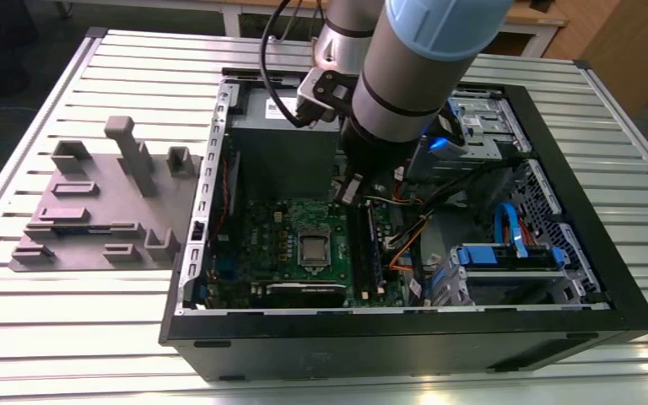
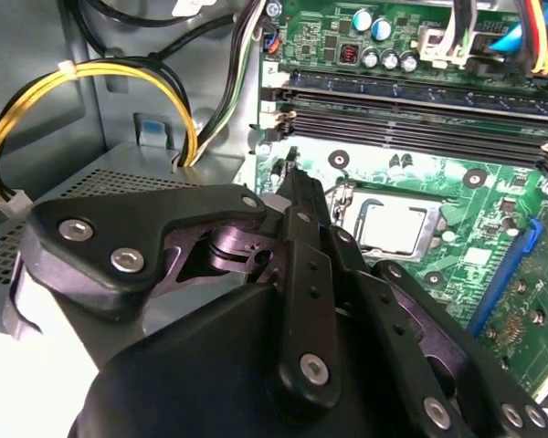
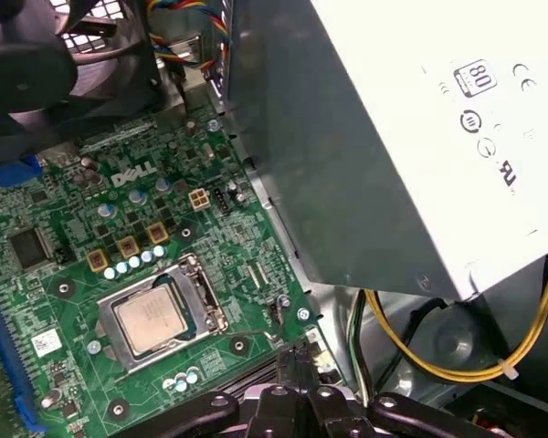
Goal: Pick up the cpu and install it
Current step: 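Install the first cpu locking lever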
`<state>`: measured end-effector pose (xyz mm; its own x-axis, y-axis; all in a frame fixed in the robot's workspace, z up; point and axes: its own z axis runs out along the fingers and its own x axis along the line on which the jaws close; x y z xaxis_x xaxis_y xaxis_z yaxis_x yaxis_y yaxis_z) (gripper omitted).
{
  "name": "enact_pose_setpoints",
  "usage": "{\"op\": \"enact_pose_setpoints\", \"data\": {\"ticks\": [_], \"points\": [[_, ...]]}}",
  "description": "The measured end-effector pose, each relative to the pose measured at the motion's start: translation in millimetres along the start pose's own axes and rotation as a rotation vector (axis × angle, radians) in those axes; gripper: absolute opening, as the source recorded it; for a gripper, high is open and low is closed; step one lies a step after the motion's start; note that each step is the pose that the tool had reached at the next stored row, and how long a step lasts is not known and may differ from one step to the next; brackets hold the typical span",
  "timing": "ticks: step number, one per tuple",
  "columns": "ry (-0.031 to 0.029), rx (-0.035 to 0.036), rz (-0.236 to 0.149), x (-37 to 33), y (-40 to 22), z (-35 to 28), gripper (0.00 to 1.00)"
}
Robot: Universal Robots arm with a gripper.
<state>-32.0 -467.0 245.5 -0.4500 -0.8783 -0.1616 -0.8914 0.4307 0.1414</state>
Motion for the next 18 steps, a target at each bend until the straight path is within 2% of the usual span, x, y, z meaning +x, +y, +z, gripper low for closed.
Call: {"op": "enact_pose_setpoints", "data": {"ticks": [8, 18], "points": [[0.0002, -0.0001, -0.001, -4.1, 2.0, 3.8, 0.1], [0.0002, -0.0002, -0.002, -3.8, 6.4, 8.9, 0.1]]}}
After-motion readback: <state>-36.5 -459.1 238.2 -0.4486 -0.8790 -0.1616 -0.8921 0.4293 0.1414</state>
